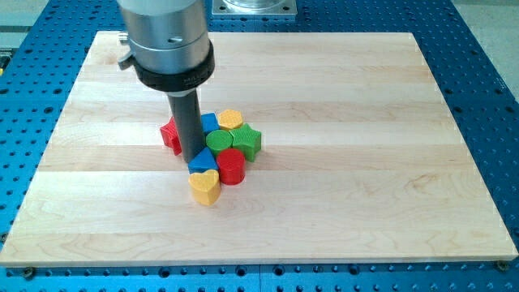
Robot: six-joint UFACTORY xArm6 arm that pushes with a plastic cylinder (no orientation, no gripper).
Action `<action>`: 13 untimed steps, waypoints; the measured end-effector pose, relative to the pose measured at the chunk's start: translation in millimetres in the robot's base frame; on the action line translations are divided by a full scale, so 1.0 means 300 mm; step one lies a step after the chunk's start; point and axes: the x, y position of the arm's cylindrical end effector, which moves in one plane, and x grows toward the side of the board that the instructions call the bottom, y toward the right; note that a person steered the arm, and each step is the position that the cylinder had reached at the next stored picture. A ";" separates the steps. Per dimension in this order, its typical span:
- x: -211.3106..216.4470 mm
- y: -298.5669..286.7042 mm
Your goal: Place the cube to the top center of the board
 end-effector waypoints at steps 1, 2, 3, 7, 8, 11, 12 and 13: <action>-0.049 0.038; -0.205 0.097; -0.246 0.088; -0.582 -0.407; -0.746 -0.368; -0.551 0.066; -0.639 -0.049; -0.750 0.099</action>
